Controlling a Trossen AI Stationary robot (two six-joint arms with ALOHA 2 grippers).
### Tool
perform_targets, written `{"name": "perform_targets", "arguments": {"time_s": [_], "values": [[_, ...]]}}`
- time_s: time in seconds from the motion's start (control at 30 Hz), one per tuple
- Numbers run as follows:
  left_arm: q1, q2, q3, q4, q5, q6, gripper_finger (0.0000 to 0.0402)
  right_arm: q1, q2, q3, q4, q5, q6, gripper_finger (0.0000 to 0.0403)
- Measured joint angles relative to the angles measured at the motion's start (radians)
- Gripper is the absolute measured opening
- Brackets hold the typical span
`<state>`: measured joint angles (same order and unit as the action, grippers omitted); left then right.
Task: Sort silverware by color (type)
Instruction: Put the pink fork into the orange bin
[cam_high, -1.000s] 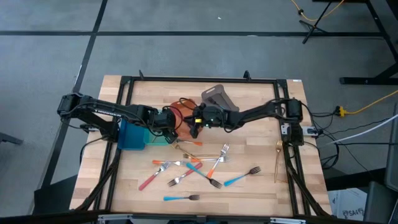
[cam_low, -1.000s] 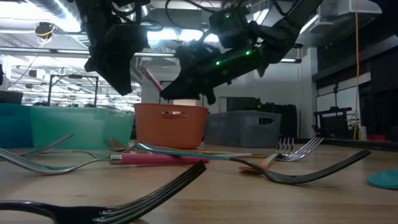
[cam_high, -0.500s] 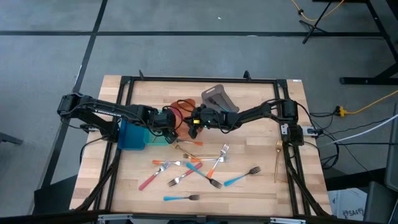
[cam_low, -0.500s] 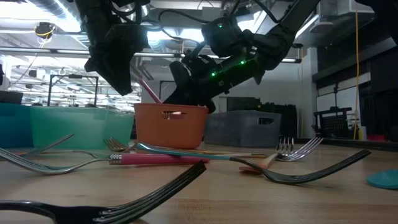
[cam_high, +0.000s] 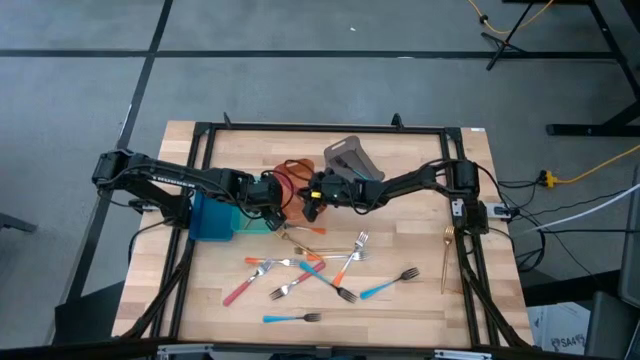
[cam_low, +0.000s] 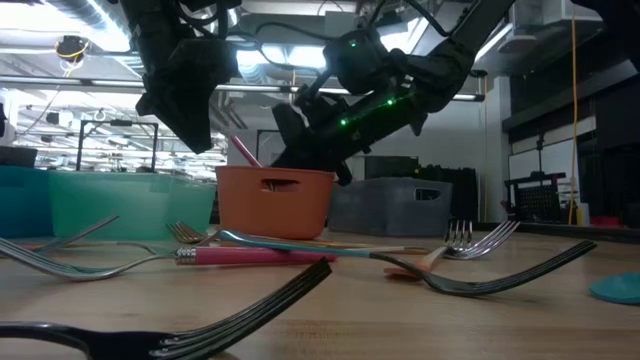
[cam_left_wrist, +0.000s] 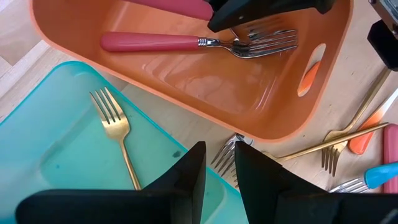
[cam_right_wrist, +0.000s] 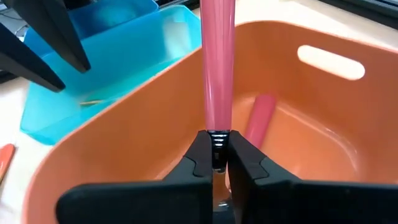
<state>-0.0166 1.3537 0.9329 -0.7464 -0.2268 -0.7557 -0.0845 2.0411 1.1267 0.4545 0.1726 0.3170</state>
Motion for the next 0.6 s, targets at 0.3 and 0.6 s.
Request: {"name": "perform_targets", "arguments": {"time_s": [0.3, 0.6], "values": [[0.000, 0.000, 0.000, 0.000, 0.000, 0.007, 0.0079, 0.000, 0.000, 0.000, -0.037, -0.008, -0.029, 0.0034], [0.000, 0.000, 0.000, 0.000, 0.000, 0.007, 0.0079, 0.000, 0.000, 0.000, -0.037, -0.008, -0.030, 0.0039]]}}
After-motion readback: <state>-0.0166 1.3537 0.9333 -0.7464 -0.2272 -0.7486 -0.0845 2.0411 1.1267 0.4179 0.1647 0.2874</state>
